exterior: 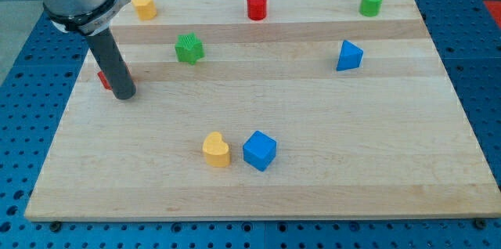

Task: Move the red star towards the green star

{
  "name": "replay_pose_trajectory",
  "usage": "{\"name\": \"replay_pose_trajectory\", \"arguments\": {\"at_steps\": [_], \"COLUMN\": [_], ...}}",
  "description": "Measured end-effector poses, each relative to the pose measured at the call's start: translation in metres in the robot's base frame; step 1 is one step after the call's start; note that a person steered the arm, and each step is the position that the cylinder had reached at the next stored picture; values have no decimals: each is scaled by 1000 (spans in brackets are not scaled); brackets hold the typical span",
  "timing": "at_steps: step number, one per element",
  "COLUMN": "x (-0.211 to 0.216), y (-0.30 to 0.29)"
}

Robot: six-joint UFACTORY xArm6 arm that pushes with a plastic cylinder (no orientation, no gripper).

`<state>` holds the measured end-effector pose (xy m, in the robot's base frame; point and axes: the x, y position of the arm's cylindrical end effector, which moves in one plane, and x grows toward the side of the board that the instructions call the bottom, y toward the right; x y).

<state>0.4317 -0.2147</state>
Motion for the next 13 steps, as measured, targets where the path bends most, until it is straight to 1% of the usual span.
{"name": "replay_pose_trajectory", "arguments": {"at_steps": [3,6,7,9,10,11,12,13], "x": [-8,-6,29,123,147,139,121,115], "y": [-4,0,26,55,74,109,128,142]}}
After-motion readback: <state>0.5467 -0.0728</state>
